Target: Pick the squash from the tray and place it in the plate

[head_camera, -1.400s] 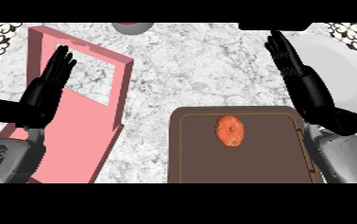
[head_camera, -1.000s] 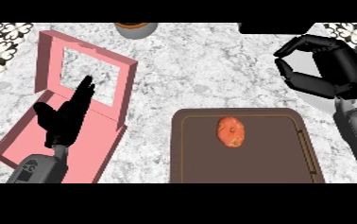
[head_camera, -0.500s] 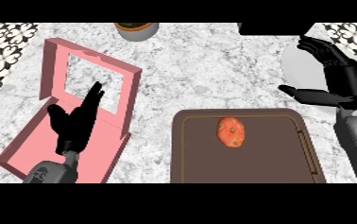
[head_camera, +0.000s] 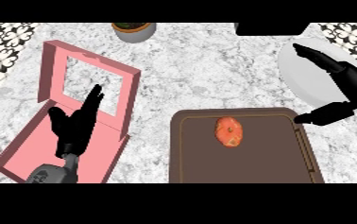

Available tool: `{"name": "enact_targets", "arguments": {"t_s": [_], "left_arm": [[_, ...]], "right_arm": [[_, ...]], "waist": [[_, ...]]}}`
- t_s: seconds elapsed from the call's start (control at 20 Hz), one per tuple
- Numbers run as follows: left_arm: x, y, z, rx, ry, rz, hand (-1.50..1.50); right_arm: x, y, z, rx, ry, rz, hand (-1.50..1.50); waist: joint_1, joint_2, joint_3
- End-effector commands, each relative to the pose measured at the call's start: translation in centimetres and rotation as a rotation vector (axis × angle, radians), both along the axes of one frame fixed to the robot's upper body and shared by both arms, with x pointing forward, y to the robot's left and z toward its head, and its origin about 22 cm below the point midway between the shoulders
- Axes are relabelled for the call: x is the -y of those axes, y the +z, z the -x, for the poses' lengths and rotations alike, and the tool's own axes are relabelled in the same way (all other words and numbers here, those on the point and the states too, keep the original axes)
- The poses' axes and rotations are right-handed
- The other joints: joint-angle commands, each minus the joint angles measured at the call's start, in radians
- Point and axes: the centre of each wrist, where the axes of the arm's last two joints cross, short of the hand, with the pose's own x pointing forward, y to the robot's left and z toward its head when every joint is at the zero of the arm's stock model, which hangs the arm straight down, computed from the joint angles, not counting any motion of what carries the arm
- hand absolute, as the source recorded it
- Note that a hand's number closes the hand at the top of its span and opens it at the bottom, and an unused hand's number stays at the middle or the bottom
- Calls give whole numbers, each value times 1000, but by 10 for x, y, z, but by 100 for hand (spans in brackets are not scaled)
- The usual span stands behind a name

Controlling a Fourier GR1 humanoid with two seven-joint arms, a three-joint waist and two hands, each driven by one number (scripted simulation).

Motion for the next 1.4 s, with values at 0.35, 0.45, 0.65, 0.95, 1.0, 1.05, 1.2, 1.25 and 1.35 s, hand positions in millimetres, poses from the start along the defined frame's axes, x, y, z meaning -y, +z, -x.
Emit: {"name": "enact_targets", "arguments": {"t_s": [0.35, 0.45, 0.65, 0.95, 1.0, 1.05, 1.2, 1.25, 1.35], "left_arm": [[16, -20, 29, -124, -18, 41, 0], [-7, -12, 9, -125, -15, 46, 0], [16, -15, 18, -129, -43, 49, 0], [-4, -17, 24, -141, -10, 65, 0], [8, -8, 15, -131, -49, 57, 0], [21, -28, 18, -133, -10, 53, 0], [23, -19, 24, -133, -40, 58, 0], [23, -33, 37, -135, -15, 60, 0], [18, -27, 17, -136, -20, 55, 0]], "right_arm": [[-74, 7, 19, -134, 68, 339, -150], [-94, 12, 19, -124, 68, 353, -150], [-111, 11, 33, -134, 27, 386, -150], [-122, -29, 58, -232, 45, 444, -150], [-119, -29, 48, -255, 60, 445, -150], [-126, -27, 38, -252, 52, 447, -150], [-128, -28, 52, -251, 75, 449, -150], [-146, -24, 55, -243, 68, 422, -150], [-145, -43, 56, -241, 75, 440, -150]], "waist": [[0, 6, -10], [-1, 9, -10], [-2, 8, -10], [-3, 9, -9], [1, 11, -9], [2, 13, -9], [0, 10, -9], [1, 9, -9], [2, 12, -9]]}}
